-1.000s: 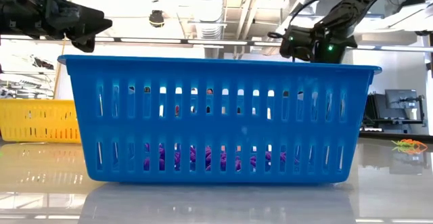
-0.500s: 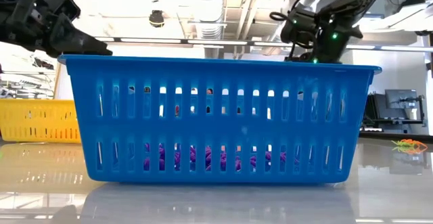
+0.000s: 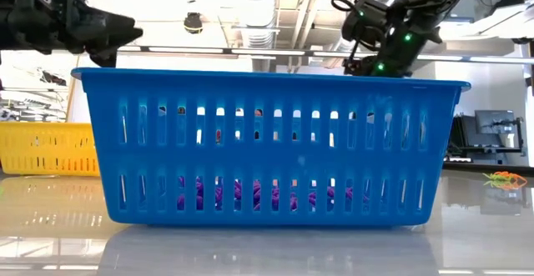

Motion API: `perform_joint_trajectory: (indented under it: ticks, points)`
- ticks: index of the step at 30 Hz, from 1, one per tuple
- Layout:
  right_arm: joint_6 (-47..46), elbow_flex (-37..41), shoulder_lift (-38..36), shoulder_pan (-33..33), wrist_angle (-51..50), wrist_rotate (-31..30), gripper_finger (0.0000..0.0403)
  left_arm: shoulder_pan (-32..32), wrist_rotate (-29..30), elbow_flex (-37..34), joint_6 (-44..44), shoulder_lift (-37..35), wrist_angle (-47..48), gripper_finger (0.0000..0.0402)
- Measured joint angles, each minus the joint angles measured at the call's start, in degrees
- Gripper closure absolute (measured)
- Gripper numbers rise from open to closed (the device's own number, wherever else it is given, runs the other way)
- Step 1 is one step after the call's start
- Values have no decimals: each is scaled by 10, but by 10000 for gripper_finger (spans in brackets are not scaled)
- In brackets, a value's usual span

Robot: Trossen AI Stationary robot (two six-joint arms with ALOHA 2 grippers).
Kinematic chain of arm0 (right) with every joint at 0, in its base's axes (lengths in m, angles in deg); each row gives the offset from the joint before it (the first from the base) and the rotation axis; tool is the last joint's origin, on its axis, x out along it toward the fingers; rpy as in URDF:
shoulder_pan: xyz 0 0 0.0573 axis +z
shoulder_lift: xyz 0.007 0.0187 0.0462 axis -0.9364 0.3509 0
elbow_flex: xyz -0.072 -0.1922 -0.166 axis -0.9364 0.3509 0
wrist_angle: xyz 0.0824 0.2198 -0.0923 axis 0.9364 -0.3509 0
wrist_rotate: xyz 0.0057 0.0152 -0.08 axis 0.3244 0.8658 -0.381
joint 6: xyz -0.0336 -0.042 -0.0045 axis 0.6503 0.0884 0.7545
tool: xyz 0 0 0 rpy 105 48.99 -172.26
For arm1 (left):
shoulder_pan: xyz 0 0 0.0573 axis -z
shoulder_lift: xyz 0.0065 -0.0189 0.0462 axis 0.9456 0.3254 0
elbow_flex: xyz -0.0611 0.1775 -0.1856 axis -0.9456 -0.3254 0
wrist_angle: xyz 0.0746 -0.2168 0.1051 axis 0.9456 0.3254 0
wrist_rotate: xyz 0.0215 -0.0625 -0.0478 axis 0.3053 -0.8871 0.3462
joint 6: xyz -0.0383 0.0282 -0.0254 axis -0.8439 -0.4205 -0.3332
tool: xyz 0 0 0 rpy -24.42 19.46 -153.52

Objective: Sort Halloween decoration
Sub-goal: Put the green spider toy into the red basket

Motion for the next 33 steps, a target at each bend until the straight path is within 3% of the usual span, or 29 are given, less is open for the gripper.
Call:
perform_joint_trajectory:
  ticks: [3, 12, 23, 29, 33]
  points:
    - [5, -6, 0, 4, 14, 2, 379, 0, 5, -16, -2, 1, -50, 285]
    - [5, -13, 0, -9, -5, 10, 366, 0, 14, -16, -16, 2, 16, 285]
    - [-27, 18, 26, -57, -29, 10, 255, 0, 78, -16, -16, 2, 67, 285]
    - [-34, 18, 80, -41, -17, 13, 188, 0, 76, -16, -16, 2, 69, 285]
    - [-32, 18, 114, -34, 1, -6, 168, 0, 76, -16, -16, 2, 69, 285]
